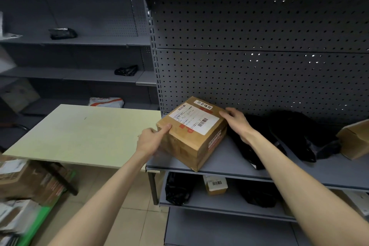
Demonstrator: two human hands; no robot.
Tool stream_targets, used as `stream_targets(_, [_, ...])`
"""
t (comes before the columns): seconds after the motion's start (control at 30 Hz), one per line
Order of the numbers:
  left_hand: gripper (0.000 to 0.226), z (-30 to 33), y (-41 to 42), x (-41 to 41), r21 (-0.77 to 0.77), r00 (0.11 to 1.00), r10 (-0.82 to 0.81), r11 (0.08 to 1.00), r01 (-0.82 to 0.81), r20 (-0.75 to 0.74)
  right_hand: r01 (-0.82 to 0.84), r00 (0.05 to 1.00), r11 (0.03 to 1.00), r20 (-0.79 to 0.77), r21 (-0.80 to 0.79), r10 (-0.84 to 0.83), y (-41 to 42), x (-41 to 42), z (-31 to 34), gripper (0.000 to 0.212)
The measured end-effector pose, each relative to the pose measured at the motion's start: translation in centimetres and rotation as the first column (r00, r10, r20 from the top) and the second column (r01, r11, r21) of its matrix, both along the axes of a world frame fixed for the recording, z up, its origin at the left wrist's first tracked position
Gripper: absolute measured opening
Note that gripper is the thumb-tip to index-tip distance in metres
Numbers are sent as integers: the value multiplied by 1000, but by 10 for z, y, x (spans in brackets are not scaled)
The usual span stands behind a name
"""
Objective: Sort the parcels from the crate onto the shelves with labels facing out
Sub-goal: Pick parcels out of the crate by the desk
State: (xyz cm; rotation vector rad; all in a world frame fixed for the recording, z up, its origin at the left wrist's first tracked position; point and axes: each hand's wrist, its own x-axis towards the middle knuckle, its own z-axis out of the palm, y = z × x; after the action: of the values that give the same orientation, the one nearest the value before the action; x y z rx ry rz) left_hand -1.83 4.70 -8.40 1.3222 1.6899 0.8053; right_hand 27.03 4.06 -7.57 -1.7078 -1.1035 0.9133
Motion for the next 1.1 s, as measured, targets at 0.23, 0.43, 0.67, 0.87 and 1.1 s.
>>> stream_targets(0.23, [63, -7, 7, 11, -35, 984, -78, 996, 85, 161, 47, 998, 999, 36, -28, -46, -19, -2, -20, 54])
stream_targets(0.43, [68, -5, 6, 22, -53, 936, -202, 973, 226, 288, 90, 994, 996, 67, 19, -91, -60, -15, -34, 50])
stream_targets(0.67, [65, -5, 3, 21, -60, 919, -211, 968, 244, 333, 64, 981, 997, -185, 46, -55, -69, -26, -40, 51])
stream_targets(0.87, [41, -6, -9, 16, 28, 891, -279, 957, 288, 358, 43, 975, 998, -218, 35, -34, -73, -25, -37, 53])
stream_targets(1.1, [39, -17, -23, 13, 172, 877, -376, 925, 338, 298, 80, 981, 991, -187, 106, -59, -85, -29, -39, 69])
